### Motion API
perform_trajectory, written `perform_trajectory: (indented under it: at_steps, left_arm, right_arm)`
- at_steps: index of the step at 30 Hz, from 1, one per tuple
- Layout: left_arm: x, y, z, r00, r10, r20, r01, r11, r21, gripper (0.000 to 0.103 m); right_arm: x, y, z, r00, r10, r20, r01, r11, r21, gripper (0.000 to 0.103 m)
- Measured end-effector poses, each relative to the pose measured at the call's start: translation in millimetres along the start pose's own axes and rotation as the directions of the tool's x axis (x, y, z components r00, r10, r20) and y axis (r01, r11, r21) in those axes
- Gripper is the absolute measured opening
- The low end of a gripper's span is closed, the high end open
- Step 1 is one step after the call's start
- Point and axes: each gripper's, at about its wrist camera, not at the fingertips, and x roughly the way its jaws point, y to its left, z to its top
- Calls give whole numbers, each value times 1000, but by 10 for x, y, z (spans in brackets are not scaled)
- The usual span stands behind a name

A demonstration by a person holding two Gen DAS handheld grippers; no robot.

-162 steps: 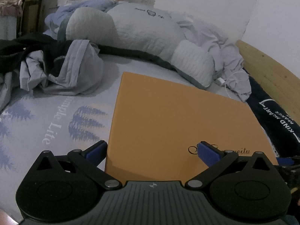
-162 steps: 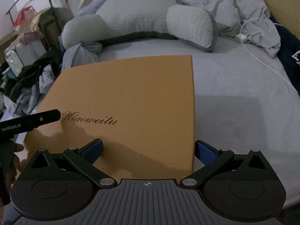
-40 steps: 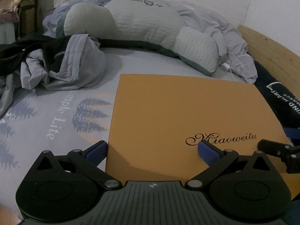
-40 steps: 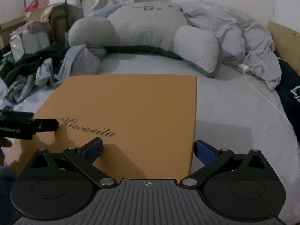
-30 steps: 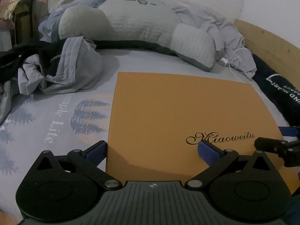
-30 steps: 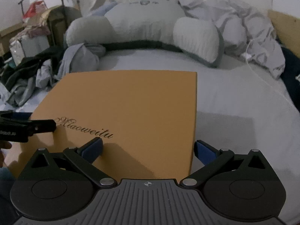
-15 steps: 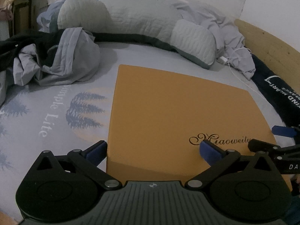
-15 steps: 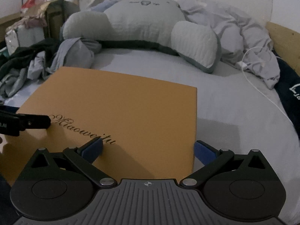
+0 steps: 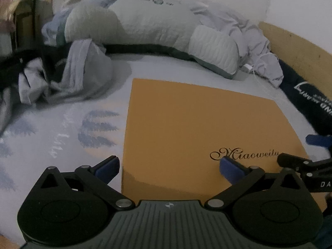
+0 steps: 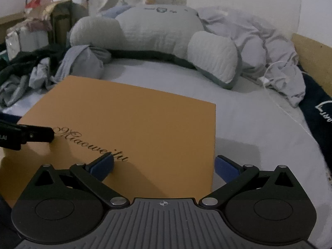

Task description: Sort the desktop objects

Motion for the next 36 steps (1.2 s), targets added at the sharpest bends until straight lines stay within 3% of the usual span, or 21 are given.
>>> perform_trajectory:
  at_steps: [7,16,23,29,36]
  left_arm:
    - [-434,-24,114,996,-8,94,9,1000,-5,103]
    - [-963,-179,124,971,-2,238,-7,999,37,103]
    - [-1121,-176,-31,969,-11,248,0,999,43,103]
    - [-1250,-138,-112,967,-48,250,47,999,10,103]
    - [-1109,-101,-149,964,-66,256,61,998,29,103]
  right_arm:
    - [-439,49,129,998,-3,66,1,1000,22,103]
    - [-1005,13,107,984,-1,179,-11,998,68,103]
    - [-1207,-61,-140,981,-23,190,4,995,97,103]
    - [-1330,-31,-248,976,-8,216,-13,995,96,103]
    - [-1230,-121,-275,971,-46,233,22,994,108,103]
